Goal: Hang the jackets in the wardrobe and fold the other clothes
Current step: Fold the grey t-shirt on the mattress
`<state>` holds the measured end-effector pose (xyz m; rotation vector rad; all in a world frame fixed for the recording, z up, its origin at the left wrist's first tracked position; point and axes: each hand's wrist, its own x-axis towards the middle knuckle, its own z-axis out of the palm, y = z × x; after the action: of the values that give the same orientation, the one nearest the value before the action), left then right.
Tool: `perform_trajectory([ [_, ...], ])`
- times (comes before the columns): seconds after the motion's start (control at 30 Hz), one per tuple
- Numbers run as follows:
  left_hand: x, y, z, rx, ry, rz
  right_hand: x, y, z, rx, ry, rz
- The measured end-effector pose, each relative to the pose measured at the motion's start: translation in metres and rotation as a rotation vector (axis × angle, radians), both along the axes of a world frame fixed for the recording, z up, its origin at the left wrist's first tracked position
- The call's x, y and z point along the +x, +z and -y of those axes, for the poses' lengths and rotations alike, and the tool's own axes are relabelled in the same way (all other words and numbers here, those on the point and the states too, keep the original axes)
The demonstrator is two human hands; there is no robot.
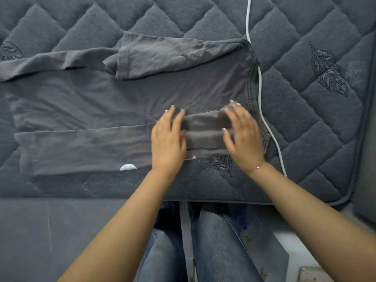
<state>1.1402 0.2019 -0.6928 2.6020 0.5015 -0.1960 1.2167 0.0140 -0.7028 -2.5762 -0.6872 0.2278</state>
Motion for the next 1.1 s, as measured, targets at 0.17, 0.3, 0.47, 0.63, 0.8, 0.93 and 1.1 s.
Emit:
perform_trajectory([
  [0.17,-0.017,-0.060,-0.001,0.197,-0.343,-0.208,0.005,-0.043,-0.010,-0.311,0.250,-0.132],
  [0.3,-0.020,-0.075,-0.005,0.239,-0.367,-0.214,0.003,-0.063,-0.006,-0.367,0.250,-0.112],
  [0.47,-0.007,-0.040,-0.031,-0.283,-0.218,-0.116,0.009,-0.037,-0.017,-0.234,0.179,-0.163],
  [0.63,0.017,0.004,-0.129,-0.207,0.140,0.138,0.047,0.012,-0.078,-0.036,0.223,-0.130],
  [0.8,0.041,0.002,-0.238,-0.029,0.332,0.030,0.102,0.036,-0.198,-0.073,0.398,-0.113],
  [0.93,0.046,-0.011,-0.287,0.089,0.286,-0.016,0.138,0.018,-0.267,-0.251,0.269,-0.165],
  [1.1,0.059,-0.025,-0.337,0.071,0.166,-0.021,0.168,-0.006,-0.296,-0.361,0.116,-0.290],
])
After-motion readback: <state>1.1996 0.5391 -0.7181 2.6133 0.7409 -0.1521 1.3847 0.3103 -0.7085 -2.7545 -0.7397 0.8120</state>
